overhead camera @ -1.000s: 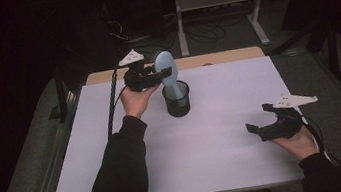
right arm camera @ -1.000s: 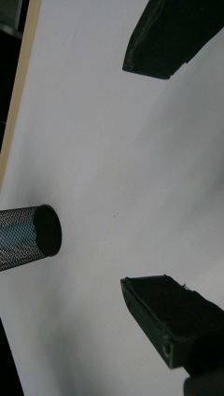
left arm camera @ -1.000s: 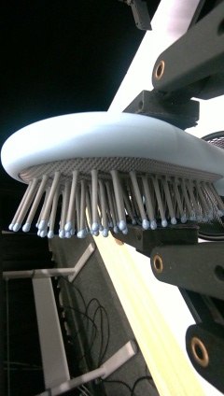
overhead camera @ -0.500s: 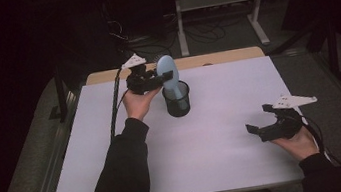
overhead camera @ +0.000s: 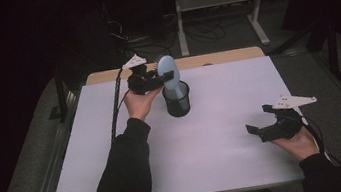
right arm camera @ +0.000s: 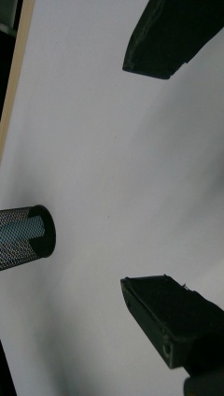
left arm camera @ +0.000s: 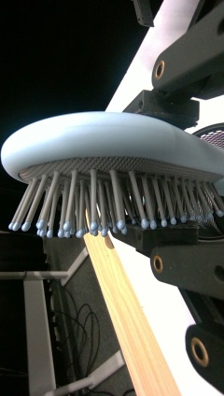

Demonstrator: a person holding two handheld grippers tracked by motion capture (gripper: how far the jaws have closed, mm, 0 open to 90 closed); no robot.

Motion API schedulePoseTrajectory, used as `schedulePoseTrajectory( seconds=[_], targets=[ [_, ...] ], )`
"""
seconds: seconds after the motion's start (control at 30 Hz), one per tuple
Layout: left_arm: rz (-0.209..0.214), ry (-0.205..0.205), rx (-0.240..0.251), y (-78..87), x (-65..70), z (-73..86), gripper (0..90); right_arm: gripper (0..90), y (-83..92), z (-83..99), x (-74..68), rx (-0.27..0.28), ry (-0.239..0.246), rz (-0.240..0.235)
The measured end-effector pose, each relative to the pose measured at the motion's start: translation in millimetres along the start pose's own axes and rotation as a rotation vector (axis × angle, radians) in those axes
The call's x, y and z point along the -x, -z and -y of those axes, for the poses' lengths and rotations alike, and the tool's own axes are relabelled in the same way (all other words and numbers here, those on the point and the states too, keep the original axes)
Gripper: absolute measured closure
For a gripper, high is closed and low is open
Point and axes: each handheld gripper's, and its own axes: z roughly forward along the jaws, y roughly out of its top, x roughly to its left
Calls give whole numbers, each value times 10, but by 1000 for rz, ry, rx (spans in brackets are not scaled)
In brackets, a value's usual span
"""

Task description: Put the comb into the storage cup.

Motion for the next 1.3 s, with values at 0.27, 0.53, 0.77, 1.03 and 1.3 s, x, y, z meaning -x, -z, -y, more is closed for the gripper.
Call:
schedulePoseTrajectory(
  seconds=[0.27,0.53,0.77,1.03,1.3],
  targets=[
    [-12,64,31,69,-109,69,525,0,-4,2,2,-2,0,1],
    [-19,96,42,142,-174,126,511,0,-15,6,4,-8,1,2],
    [-30,91,21,211,-185,133,489,0,-19,8,9,-12,3,5],
    [-25,102,12,294,-235,175,470,0,-25,17,23,-18,1,6],
    [-37,96,-1,381,-247,217,445,0,-28,17,16,-21,3,6]
  ],
)
